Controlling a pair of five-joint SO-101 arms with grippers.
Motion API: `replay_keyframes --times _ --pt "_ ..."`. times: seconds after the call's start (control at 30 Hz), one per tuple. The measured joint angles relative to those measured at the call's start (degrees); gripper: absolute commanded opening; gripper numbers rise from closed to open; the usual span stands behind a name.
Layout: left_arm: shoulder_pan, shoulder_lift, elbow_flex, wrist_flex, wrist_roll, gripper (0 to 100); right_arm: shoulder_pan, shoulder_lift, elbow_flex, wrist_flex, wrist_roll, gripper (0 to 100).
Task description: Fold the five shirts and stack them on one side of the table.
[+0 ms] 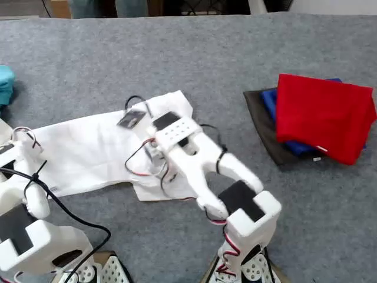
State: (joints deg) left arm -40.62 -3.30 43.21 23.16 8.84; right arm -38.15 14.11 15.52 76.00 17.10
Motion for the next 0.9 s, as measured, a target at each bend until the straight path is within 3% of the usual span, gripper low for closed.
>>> replay_keyframes --times 0.17,0.33,0.57,0.67,0.9 --pt "0.0 0.2 0.0 -1.3 0.0 3 -7.9 0.5 0.0 1.1 0.1 1.5" --pt "-0.9 0.2 0.0 -1.3 0.0 3 -8.6 0.5 0.0 3.3 0.4 1.5" --pt "-1.1 0.2 0.0 -1.3 0.0 3 5.1 -1.2 -12.8 6.4 6.5 1.5" --pt "-1.1 0.2 -0.2 -1.3 0.0 3 10.6 -0.6 -22.2 3.1 6.9 1.5" --pt "-0.4 0.3 -3.4 -1.3 0.3 3 13.7 12.6 -36.2 -9.0 6.9 1.5"
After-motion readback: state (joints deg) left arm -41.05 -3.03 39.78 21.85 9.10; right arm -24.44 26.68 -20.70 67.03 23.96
